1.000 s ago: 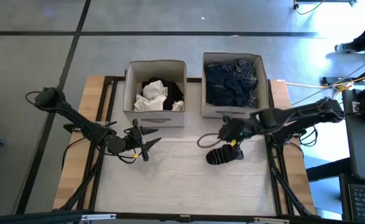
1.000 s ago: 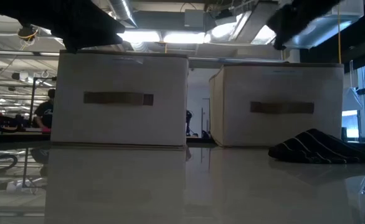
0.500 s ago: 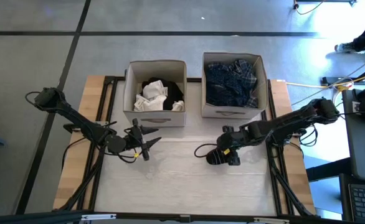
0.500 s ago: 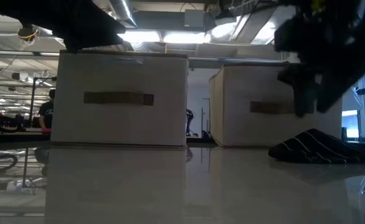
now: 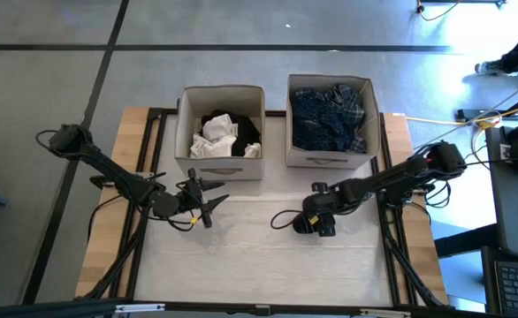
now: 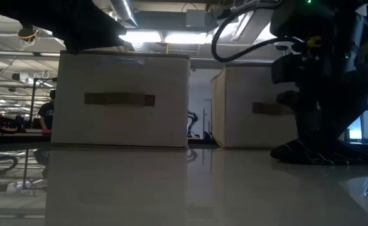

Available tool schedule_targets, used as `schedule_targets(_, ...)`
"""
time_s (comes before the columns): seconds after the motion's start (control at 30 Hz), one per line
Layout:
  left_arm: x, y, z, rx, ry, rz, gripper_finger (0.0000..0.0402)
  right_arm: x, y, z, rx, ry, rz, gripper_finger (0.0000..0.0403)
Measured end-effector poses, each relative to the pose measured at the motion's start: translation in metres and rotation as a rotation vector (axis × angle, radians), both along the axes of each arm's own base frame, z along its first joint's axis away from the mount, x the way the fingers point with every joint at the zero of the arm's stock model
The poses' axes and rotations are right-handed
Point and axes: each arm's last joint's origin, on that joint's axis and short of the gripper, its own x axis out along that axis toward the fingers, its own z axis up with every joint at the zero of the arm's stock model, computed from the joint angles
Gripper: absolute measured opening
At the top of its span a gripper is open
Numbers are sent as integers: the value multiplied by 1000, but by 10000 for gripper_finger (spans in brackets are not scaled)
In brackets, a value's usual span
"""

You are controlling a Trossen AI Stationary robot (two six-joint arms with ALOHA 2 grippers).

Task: Sort clothes
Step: Put the black striped sock into the right laundry organizer

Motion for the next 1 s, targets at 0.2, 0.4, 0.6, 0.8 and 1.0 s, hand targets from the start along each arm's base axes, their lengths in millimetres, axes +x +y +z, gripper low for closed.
schedule_targets(0.2,0,0,0,0,1,0,180,0,0,-1,-2,5,3,90)
schedule_targets(0.4,0,0,0,0,0,0,180,1,0,0,-10,4,28,9)
schedule_targets(0.6,0,0,0,0,1,0,180,15,4,27,-14,-27,54,22)
schedule_targets(0.8,0,0,0,0,1,0,180,35,7,80,-79,-105,129,8)
schedule_targets(1.0,0,0,0,1,1,0,180,53,2,148,-194,-276,150,14)
